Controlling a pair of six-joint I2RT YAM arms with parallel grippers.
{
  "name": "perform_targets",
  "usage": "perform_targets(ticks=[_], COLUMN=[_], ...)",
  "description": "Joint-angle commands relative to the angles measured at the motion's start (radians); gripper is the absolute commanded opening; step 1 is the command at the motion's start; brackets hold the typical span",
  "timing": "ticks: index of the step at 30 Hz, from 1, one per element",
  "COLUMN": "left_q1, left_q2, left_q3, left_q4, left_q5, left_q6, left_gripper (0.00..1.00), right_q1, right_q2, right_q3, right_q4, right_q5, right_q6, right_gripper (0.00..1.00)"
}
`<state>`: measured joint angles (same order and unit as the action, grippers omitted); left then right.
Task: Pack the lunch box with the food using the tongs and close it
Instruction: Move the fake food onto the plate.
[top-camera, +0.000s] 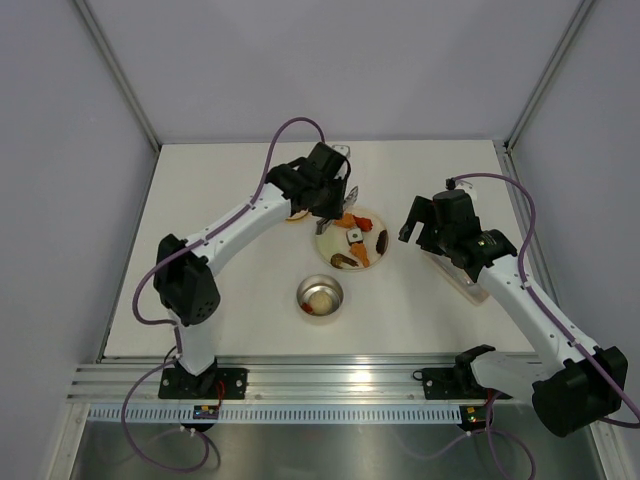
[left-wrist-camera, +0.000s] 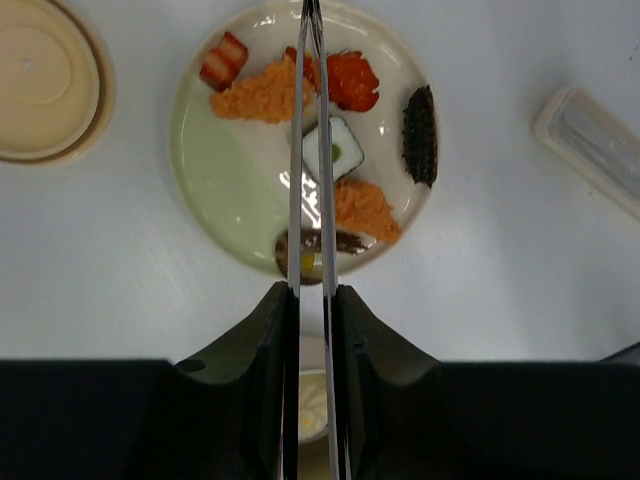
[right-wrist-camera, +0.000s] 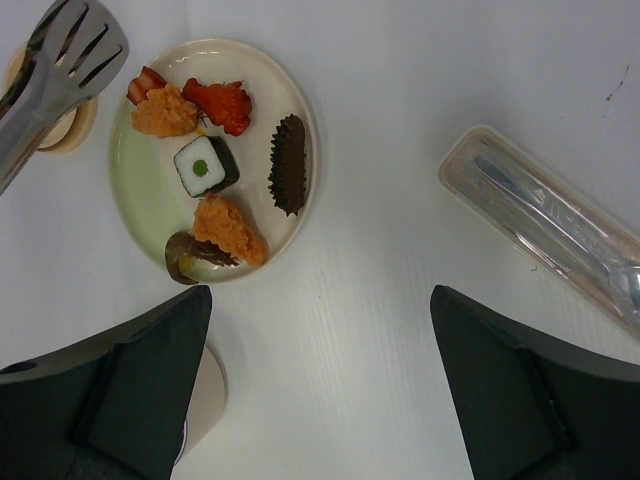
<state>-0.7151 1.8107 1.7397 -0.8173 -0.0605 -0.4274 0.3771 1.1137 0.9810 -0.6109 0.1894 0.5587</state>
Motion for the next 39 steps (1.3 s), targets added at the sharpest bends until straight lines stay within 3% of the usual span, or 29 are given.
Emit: perform_targets(ticks=[1, 8, 13, 30, 39], left_q1=[0.019, 0.028, 0.029, -0.010, -0.049], left_q2=[0.082, 0.193, 0.203, 0.021, -0.077], left_q3=[0.118, 0.204, 0.186, -0.040, -0.147], left_q4=[0.078, 0.056, 0.029, -0.013, -0.042], left_q5=[0.082, 0.067, 0.070, 0.011, -0.087], left_q6=[0.022, 0.038, 0.033, -0.011, -0.037], left_gripper=[0.20, 0.18, 0.17, 0.16, 0.16], right_q1=[0.002, 0.002, 0.002, 0.002, 0.002], right_q2=[-0.011, -0.029, -0.029, -0.008, 0.009], right_q3=[0.018, 0.012, 0.012, 0.010, 0.008], right_q4=[0.000, -0.006, -0.009, 0.008, 0.022], right_q5=[0.012, 0.022, 0.019, 0.004, -0.008], right_q6=[0.010, 0.015, 0.015, 0.018, 0.015], right_gripper=[0.99, 0.99, 1.00, 0.99, 0.99])
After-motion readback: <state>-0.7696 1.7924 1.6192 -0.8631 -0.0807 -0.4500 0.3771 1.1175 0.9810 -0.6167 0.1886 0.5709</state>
